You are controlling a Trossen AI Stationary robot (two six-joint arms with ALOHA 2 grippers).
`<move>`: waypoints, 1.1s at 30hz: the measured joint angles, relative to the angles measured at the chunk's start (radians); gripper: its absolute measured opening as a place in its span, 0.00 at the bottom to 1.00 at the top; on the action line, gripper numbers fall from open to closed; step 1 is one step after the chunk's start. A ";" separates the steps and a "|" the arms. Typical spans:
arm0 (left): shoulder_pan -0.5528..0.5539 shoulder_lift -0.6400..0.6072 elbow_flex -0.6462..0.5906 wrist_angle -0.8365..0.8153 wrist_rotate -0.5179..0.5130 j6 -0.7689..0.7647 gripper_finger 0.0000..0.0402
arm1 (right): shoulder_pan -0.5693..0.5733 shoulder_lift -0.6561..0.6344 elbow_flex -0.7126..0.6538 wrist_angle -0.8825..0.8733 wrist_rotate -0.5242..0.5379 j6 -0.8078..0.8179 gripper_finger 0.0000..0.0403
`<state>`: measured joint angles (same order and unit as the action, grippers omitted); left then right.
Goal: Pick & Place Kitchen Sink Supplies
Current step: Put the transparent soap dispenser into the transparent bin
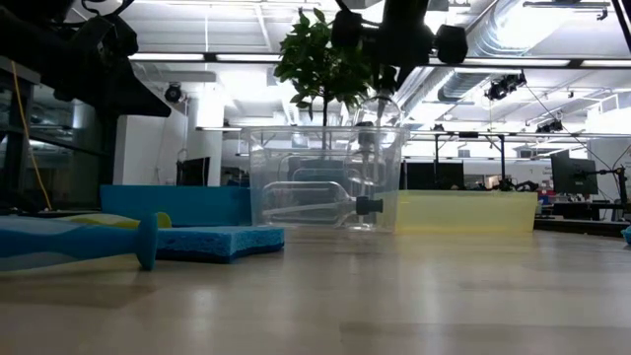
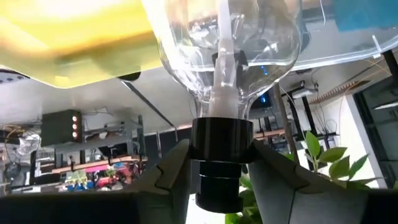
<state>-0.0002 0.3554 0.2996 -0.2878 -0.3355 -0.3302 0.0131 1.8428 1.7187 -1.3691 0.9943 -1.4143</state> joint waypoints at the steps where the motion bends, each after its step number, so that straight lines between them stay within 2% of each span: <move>1: 0.000 0.000 0.000 0.000 0.000 0.000 0.00 | -0.002 0.002 0.000 -0.002 0.001 0.001 0.31; 13: 0.000 0.000 0.000 0.000 0.000 0.000 0.00 | -0.015 0.029 0.000 -0.003 -0.041 0.023 0.31; 20: 0.000 0.000 0.000 0.000 0.001 0.000 0.00 | -0.020 0.030 0.000 -0.002 -0.089 0.087 0.39; 29: 0.000 0.000 0.000 -0.008 0.001 0.000 0.00 | -0.019 0.030 0.000 -0.005 -0.076 0.215 0.36; 33: 0.000 0.000 0.000 -0.009 0.002 0.005 0.00 | -0.019 0.030 0.000 -0.003 -0.027 0.308 0.40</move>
<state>-0.0002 0.3557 0.2996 -0.2966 -0.3340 -0.3252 -0.0059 1.8729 1.7187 -1.3721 0.9670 -1.1060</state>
